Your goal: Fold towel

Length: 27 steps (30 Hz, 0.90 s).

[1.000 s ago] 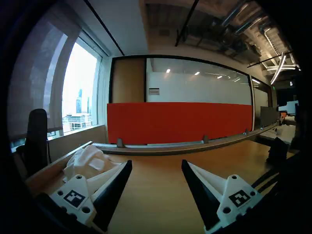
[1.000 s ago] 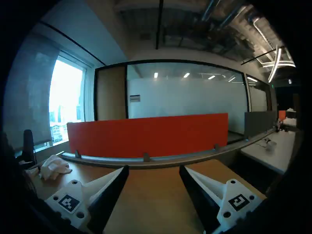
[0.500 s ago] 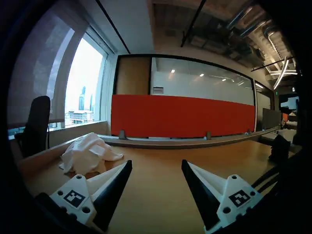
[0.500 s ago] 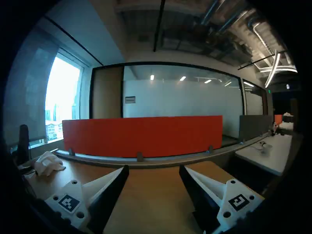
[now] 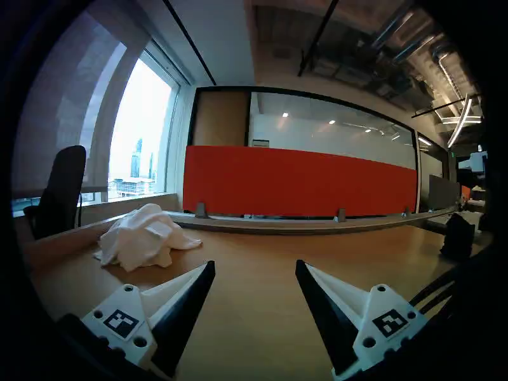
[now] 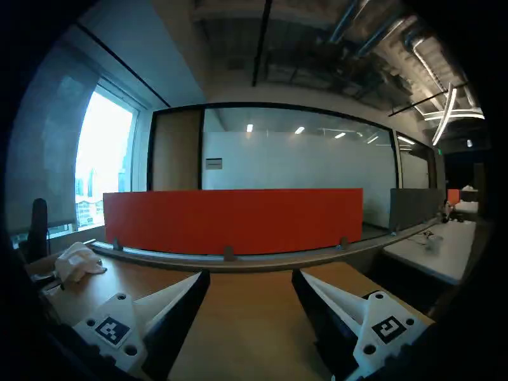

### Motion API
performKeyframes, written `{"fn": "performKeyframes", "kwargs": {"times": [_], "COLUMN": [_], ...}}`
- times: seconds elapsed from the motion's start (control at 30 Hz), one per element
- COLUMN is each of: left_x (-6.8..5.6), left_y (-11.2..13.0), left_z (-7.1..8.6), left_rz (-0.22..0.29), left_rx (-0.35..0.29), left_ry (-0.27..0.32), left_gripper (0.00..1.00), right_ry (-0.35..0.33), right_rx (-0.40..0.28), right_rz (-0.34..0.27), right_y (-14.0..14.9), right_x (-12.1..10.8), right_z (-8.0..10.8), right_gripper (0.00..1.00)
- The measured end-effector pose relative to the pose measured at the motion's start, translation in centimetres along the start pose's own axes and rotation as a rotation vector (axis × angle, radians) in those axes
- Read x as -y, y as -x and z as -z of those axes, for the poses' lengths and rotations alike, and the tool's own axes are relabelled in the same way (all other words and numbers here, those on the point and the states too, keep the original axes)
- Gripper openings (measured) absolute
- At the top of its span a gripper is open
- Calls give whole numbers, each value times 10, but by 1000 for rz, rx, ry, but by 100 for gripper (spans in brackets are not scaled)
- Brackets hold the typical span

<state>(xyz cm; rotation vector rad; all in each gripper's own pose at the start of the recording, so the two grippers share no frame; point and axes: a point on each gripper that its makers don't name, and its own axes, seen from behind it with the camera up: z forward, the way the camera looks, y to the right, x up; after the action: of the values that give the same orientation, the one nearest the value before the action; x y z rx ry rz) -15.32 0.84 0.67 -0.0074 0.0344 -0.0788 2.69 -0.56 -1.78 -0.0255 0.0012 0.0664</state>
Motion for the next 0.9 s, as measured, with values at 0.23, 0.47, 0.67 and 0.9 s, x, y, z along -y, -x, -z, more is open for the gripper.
{"fn": "performKeyframes", "kwargs": {"times": [0.23,0.47,0.67,0.9], "left_x": [-1,0,1,0], "left_y": [3,3,3,3], "left_z": [0,0,-1,-1], "left_rz": [-40,-59,-62,-66], "left_rx": [-6,-13,-15,-16], "left_ry": [-4,-10,-9,-10], "left_gripper": [94,94,94,94], "right_ry": [-4,-3,-2,3], "right_rx": [-1,0,-2,2], "right_rz": [-3,-5,-7,0], "right_y": [3,4,4,8], "right_x": [-3,-8,-9,-12], "right_z": [2,2,2,2], "right_gripper": [100,100,100,100]}}
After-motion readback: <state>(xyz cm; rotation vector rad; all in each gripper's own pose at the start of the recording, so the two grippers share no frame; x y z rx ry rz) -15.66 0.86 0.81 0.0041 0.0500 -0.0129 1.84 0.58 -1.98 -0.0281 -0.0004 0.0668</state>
